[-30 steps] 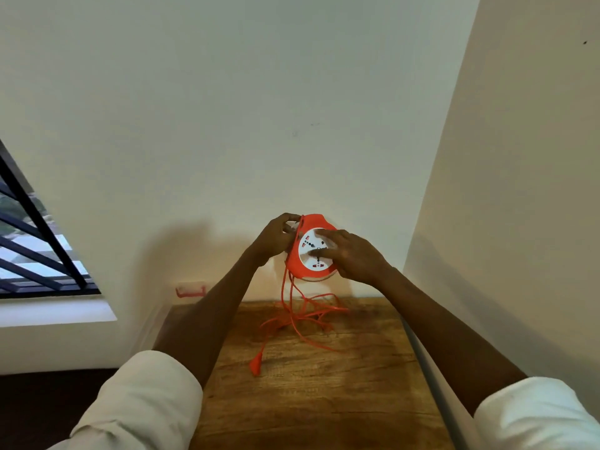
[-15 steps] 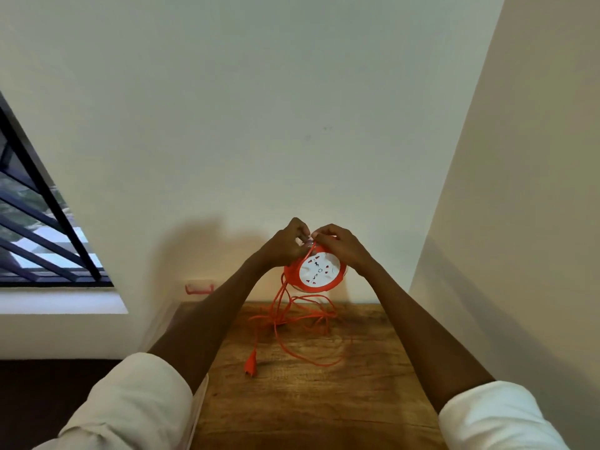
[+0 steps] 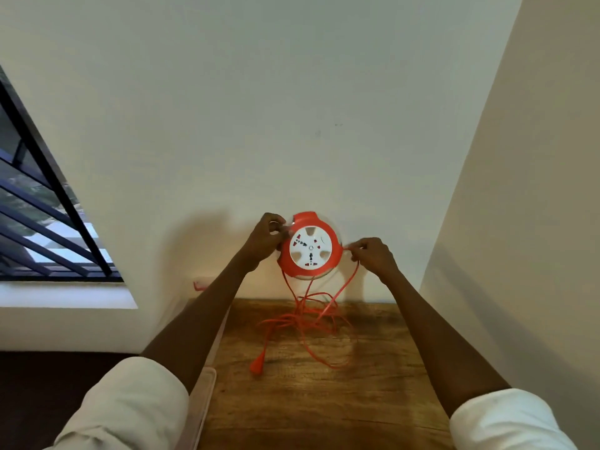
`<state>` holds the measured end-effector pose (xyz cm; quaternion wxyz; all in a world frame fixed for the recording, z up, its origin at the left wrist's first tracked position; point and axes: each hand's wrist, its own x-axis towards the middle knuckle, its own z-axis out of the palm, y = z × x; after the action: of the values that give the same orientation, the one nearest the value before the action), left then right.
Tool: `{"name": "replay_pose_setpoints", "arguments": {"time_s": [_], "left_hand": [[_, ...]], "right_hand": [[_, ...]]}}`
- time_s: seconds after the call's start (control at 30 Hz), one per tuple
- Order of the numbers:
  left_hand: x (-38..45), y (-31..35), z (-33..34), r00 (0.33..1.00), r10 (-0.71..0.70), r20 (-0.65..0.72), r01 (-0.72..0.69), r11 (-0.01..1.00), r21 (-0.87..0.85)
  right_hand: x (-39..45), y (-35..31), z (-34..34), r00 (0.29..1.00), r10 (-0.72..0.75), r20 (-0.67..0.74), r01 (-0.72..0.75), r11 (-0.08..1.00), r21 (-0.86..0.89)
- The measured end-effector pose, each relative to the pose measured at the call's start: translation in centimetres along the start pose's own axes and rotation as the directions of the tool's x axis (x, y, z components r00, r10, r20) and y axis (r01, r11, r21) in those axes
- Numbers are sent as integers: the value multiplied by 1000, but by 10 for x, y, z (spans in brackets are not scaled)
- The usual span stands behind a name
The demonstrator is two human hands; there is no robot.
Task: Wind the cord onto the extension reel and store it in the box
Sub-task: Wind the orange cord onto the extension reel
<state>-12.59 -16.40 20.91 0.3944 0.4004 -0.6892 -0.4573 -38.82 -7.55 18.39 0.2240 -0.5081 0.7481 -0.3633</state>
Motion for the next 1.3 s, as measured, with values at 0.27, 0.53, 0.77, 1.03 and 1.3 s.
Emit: {"name": "replay_pose_setpoints", "arguments": {"time_s": [0.27, 0.53, 0.77, 1.03, 1.3], "left_hand": [[-3, -5, -6, 959, -199, -201, 102, 906, -410], [-3, -4, 8, 949, -251, -193, 133, 869, -476], [-5, -9, 2, 941, -274, -201, 129, 835, -535], [-14, -24, -13, 917, -322, -236, 152, 828, -540], [-22, -39, -24, 891, -358, -279, 195, 858, -475]], "right_hand": [[1, 16, 8, 956, 92, 278, 21, 925, -379], [-1, -17, 30, 954, -199, 224, 241, 953, -183], [-17, -9, 78, 777, -72, 626, 287, 925, -249], [-27, 7, 98, 721, -71, 689, 519, 714, -470], [-27, 31, 79, 794, -416, 443, 599, 655, -460]]}}
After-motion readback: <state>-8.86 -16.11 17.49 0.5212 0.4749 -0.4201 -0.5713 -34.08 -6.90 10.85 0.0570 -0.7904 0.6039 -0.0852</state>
